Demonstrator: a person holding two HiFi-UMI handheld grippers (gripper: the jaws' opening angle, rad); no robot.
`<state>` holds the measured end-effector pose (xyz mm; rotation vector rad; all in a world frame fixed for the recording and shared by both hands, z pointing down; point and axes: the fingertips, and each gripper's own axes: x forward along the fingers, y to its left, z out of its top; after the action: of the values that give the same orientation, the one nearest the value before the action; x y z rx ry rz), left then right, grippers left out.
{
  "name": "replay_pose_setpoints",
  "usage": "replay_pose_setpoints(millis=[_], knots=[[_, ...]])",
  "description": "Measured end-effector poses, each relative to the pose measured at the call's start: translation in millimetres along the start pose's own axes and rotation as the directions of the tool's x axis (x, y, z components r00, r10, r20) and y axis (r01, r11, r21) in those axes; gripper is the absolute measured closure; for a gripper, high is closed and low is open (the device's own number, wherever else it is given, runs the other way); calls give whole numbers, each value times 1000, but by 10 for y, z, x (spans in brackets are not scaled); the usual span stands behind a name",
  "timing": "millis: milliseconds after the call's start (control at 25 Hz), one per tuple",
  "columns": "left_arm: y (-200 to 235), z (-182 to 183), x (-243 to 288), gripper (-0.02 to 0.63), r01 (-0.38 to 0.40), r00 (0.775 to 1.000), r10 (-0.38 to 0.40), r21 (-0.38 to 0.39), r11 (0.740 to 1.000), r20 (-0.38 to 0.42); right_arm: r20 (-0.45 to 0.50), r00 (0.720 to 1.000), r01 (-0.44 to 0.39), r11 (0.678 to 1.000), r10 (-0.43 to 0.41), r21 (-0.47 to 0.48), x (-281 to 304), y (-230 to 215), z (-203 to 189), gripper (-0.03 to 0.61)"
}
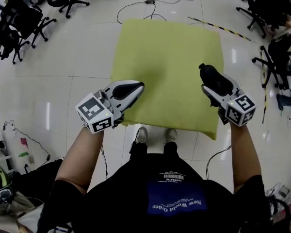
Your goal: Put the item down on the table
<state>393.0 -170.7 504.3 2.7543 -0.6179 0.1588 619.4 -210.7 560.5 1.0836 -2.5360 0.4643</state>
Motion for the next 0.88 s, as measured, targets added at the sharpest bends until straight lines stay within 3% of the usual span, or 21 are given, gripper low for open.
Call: replay_pose_setpoints(millis=[200, 440, 600, 880], knots=[[26, -253, 131, 610, 28, 999, -29, -65, 997, -12, -101, 995, 21, 999, -16, 39, 429, -186, -546, 242], [41, -352, 210, 609, 54, 998, -55, -72, 996, -9, -202, 978, 48, 999, -44, 13, 814, -369, -1056, 241], [75, -418, 279, 609, 67, 998, -69, -82, 994, -10, -244, 967, 71, 997, -75, -28, 963, -480, -1293, 241], [80, -507, 283, 609, 83, 996, -84, -109, 991, 0, -315, 948, 25, 995, -56, -101, 1118, -344, -1543, 241]])
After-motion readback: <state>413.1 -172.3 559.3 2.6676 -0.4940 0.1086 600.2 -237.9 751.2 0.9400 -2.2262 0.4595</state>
